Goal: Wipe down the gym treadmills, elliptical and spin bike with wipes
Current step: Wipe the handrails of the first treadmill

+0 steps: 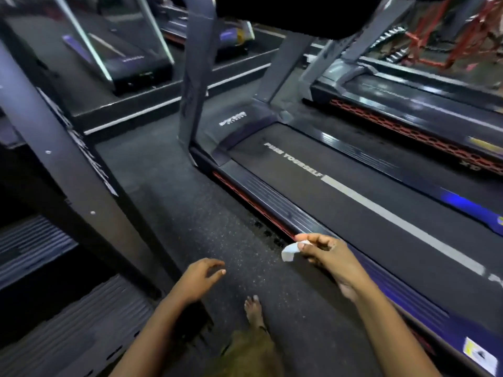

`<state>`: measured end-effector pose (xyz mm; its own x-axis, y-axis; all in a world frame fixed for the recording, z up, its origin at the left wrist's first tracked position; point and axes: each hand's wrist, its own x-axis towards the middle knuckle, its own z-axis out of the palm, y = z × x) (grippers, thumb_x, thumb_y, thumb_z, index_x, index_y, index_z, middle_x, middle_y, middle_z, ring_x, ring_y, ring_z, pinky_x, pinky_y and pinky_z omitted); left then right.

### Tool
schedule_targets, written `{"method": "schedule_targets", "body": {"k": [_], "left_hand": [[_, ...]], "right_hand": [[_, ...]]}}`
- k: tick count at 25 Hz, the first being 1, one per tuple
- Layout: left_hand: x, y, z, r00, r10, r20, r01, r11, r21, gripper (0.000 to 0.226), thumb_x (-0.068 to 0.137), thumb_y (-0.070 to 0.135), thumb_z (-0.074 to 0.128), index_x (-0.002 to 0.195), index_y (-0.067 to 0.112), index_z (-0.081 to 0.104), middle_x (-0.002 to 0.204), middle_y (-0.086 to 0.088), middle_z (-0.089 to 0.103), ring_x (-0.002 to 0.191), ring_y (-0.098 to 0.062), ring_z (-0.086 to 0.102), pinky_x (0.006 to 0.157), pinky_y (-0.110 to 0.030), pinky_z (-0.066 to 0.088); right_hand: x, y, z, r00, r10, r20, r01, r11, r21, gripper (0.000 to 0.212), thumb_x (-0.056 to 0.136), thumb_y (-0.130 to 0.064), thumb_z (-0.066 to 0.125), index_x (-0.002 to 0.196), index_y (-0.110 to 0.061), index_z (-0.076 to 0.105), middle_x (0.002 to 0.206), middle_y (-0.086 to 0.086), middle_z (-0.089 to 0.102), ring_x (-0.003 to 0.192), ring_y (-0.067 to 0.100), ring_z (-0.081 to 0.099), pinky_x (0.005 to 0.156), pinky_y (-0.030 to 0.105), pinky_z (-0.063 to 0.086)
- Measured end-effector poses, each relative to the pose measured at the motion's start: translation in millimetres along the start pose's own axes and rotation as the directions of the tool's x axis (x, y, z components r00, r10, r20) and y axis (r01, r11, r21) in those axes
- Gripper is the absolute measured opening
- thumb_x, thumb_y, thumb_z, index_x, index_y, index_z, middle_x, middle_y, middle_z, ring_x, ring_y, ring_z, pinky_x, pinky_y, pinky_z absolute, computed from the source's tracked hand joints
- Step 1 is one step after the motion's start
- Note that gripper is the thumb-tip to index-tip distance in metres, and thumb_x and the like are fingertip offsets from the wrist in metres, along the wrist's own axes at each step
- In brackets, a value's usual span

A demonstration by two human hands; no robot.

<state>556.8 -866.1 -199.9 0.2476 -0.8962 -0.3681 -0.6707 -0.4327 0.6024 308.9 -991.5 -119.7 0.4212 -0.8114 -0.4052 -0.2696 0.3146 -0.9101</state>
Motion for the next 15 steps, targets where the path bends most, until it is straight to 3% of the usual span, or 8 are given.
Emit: {"method": "schedule_targets", "body": {"k": [3, 7, 10, 15], "left_hand": [[44, -21, -47, 0.994, -0.064, -0.089, 0.06, 0.997, -0.049, 0.037, 0.095, 0.027, 0.054, 0.128, 0.013, 0.056, 0.129, -0.004, 0.055, 0.118, -0.013, 0.052, 0.1, -0.019, 0.036], [110, -41, -119, 0.973, -0.14, -0.186, 0.129, 0.989, -0.068, 0.036, 0.094, 0.029, 0.055, 0.127, 0.015, 0.057, 0.126, -0.002, 0.058, 0.114, -0.012, 0.054, 0.099, -0.02, 0.037], [154, -47, -164, 0.957, -0.168, -0.236, 0.148, 0.984, -0.102, 0.035, 0.093, 0.028, 0.056, 0.126, 0.015, 0.058, 0.125, -0.001, 0.058, 0.116, -0.013, 0.054, 0.101, -0.022, 0.037], [233, -52, -238, 0.922, -0.136, -0.362, 0.073, 0.981, -0.182, 0.033, 0.094, 0.028, 0.055, 0.126, 0.019, 0.058, 0.121, 0.007, 0.057, 0.117, -0.009, 0.053, 0.093, -0.013, 0.035]], "right_hand": [[75, -44, 34, 0.992, -0.022, 0.121, 0.03, 0.997, -0.067, 0.014, 0.085, -0.008, 0.063, 0.087, -0.019, 0.073, 0.084, 0.0, 0.072, 0.066, 0.007, 0.056, 0.068, 0.022, 0.044], [174, -113, 78, 0.959, -0.07, 0.275, 0.132, 0.968, -0.212, 0.015, 0.085, -0.008, 0.06, 0.087, -0.018, 0.071, 0.081, -0.002, 0.069, 0.071, 0.007, 0.055, 0.07, 0.016, 0.043], [235, -148, 104, 0.945, -0.091, 0.315, 0.162, 0.965, -0.208, 0.019, 0.081, -0.002, 0.059, 0.08, -0.017, 0.071, 0.081, -0.001, 0.07, 0.076, 0.01, 0.058, 0.081, 0.027, 0.045], [328, -202, 154, 0.921, -0.118, 0.371, 0.193, 0.966, -0.172, 0.026, 0.084, 0.008, 0.052, 0.084, -0.013, 0.067, 0.08, 0.007, 0.067, 0.075, 0.014, 0.06, 0.083, 0.03, 0.051]]}}
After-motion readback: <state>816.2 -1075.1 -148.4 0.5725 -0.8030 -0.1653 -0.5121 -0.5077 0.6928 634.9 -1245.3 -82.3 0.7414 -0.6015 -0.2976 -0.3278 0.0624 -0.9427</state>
